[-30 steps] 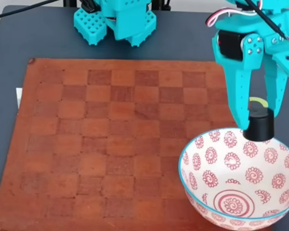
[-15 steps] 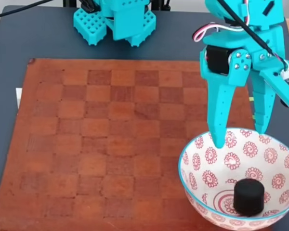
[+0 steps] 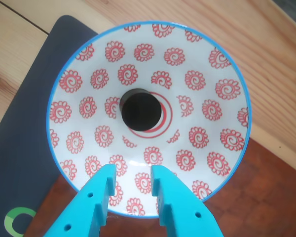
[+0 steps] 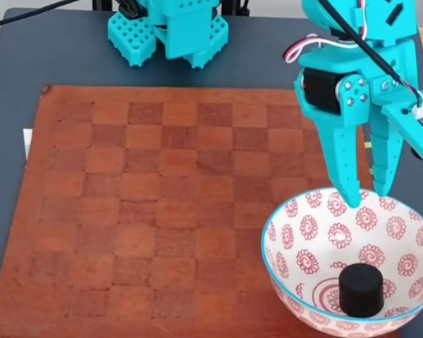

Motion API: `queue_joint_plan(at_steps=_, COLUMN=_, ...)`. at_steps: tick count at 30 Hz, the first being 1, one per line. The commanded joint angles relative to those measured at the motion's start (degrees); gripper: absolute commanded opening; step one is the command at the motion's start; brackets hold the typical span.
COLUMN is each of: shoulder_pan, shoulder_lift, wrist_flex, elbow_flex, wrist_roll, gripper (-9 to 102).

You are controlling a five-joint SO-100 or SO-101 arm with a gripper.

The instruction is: Grasp a black cylinder and put it in a bowl.

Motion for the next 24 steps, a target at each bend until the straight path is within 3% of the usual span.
queue_joint_plan(at_steps=1, shoulder_pan=-0.18, shoulder_lift=8.26, wrist_flex=0.18, elbow_flex=5.19, wrist_roll=0.62, gripper=5)
queue_joint_plan(at_steps=24, shoulder_pan=-2.99, shoulder_lift=56.43, wrist_flex=-0.35, elbow_flex=68.99, wrist_roll=16.08, gripper=5)
